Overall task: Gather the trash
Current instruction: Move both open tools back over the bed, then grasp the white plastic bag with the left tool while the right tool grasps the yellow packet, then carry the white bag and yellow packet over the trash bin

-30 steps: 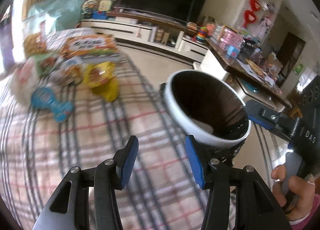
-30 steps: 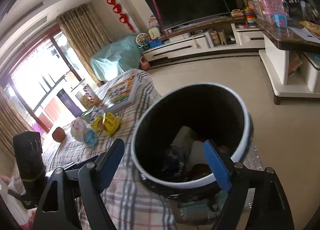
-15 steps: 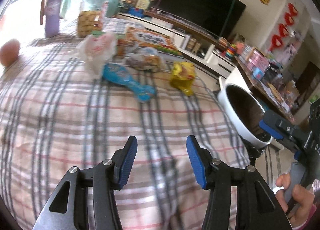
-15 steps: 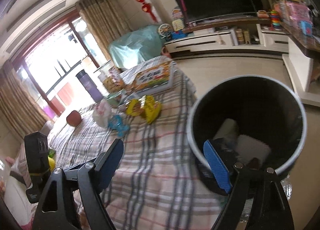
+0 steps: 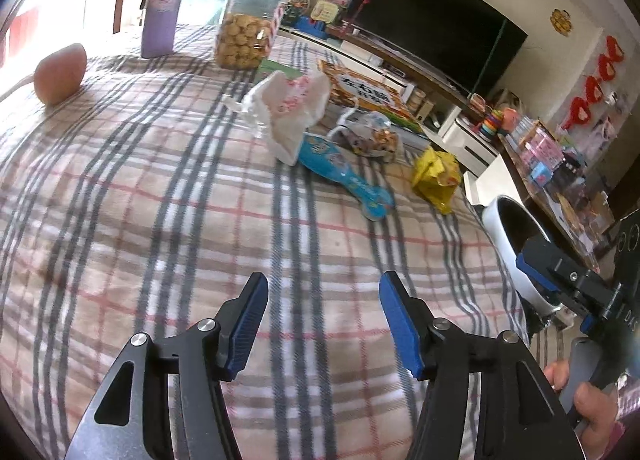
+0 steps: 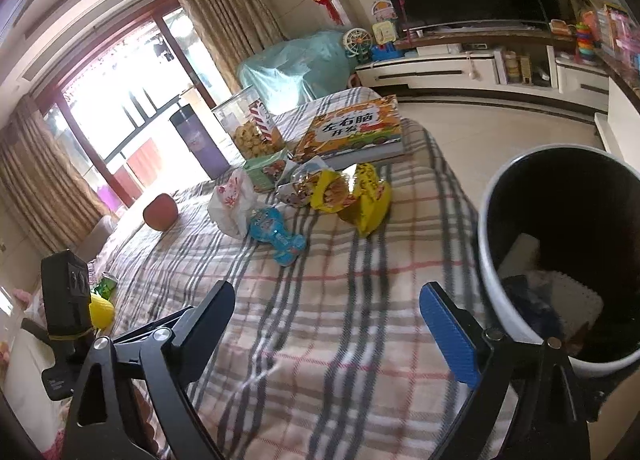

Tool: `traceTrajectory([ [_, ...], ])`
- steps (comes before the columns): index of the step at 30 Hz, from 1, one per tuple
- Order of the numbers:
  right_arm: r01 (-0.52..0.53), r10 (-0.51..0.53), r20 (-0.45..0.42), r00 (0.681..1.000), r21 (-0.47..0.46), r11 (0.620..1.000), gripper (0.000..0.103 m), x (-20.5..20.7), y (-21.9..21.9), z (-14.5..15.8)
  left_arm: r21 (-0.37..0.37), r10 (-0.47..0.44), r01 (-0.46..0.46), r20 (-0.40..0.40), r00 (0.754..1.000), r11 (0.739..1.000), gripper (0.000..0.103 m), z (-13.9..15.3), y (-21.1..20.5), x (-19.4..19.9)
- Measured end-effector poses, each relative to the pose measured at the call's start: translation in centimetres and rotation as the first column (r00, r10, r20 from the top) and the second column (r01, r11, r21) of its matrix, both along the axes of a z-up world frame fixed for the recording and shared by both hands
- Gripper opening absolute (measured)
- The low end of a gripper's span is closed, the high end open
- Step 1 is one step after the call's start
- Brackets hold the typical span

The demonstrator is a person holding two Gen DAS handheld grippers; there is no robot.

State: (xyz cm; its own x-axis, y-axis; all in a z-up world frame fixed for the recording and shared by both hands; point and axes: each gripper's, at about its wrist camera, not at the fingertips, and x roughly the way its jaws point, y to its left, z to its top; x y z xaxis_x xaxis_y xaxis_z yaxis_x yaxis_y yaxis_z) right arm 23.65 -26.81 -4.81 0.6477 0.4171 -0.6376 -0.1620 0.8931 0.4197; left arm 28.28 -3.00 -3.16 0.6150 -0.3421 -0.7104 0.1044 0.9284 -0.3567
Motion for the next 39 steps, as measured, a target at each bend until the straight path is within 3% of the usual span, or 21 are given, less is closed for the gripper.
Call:
traceTrajectory([
  [11,0.006,-0.006,0.032,0.999,-0.021,1.0,0.095,3.4,1.5,0.2,0.015,0.044,-0.044,0.014,0.999,0.999,0.058,0.2,1.6,4.2],
  [23,0.036,-0.035,-0.022,0.999,0.038,0.999,0.092,7.9,0.5,-1.4,0.024,0.095,-0.096,0.045,0.994,0.995,0.056,-0.4,2.5,10.6],
  [26,0.041,-0.04,-0.033,0.999,0.042,0.998,0.082,8.6,0.4,-1.9,0.036,0.099,-0.101,0.05,0.994,0.994,0.055,-0.8,2.5,11.7],
  [29,0.036,-0.034,-0.062,0.998,0.044,0.998,0.054,9.3,0.6,-2.8,0.035,0.09,-0.092,0.045,0.995,0.995,0.039,-1.4,2.2,12.4],
  [30,0.035,-0.032,-0.068,0.997,0.045,0.998,0.04,9.3,0.6,-3.0,0.031,0.083,-0.084,0.036,0.996,0.996,0.026,-1.7,2.1,12.8],
  [31,0.029,-0.025,-0.07,0.997,0.051,0.998,0.034,9.4,0.7,-3.2,0.03,0.077,-0.078,0.03,0.997,0.997,0.015,-1.9,2.1,13.1],
  [34,0.017,-0.015,-0.041,0.999,0.033,0.999,0.018,8.8,1.1,-2.9,0.053,0.069,-0.071,0.042,0.997,0.996,0.008,-2.0,1.9,13.2],
  [39,-0.008,0.009,-0.016,1.0,0.029,1.0,0.013,7.2,1.3,-2.1,0.05,0.073,-0.076,0.065,0.995,0.996,0.006,-1.6,2.3,11.3],
])
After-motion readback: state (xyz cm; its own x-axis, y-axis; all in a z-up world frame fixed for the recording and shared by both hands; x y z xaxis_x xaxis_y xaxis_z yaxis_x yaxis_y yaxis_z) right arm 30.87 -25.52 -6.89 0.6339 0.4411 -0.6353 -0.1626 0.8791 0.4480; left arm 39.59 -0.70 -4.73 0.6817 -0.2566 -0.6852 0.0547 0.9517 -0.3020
